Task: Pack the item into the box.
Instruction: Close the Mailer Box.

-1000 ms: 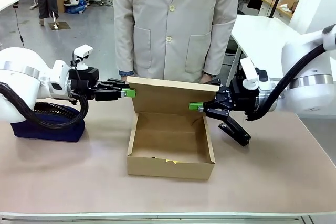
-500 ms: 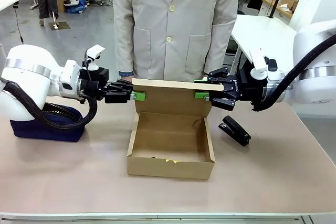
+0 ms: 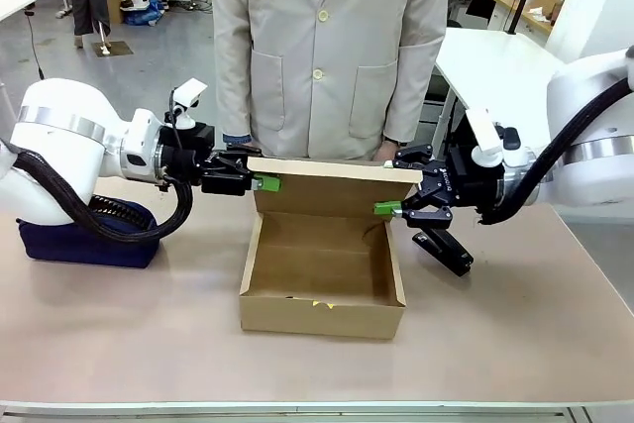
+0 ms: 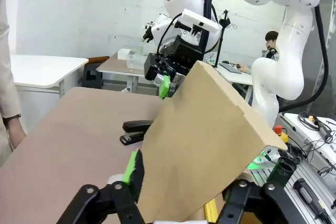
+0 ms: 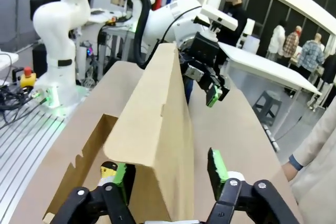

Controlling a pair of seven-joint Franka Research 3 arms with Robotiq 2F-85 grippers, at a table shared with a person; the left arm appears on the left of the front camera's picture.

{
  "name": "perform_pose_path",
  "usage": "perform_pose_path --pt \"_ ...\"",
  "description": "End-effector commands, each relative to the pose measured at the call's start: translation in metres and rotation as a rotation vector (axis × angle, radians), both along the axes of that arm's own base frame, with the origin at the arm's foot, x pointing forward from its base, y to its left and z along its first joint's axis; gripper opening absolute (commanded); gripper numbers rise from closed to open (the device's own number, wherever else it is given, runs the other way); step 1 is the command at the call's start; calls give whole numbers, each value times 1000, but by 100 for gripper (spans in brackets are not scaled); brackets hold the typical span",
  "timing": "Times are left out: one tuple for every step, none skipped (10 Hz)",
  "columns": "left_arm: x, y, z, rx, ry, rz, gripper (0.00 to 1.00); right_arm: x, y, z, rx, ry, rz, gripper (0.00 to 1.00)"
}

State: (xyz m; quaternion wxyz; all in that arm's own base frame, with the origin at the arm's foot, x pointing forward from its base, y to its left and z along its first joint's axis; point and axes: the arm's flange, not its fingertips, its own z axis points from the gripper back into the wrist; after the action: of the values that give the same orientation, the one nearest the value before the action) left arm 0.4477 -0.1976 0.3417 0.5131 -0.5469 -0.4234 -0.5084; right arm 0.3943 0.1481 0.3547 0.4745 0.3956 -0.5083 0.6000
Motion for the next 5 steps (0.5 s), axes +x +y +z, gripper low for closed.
perform_pose_path --pt "-10 9 2 15 -46 3 100 -5 -13 -50 29 -43 5 100" --pt "-13 11 3 29 -50 -16 100 -6 -18 -47 31 -45 -4 100" --pt "-17 13 4 61 -57 -18 100 -8 -23 -44 29 -49 -6 100" --pt "-23 17 4 90 -62 -29 100 -10 -31 -40 18 -48 -9 100" --pt "-33 28 6 105 -73 -39 100 -15 -44 -35 1 -38 -9 100"
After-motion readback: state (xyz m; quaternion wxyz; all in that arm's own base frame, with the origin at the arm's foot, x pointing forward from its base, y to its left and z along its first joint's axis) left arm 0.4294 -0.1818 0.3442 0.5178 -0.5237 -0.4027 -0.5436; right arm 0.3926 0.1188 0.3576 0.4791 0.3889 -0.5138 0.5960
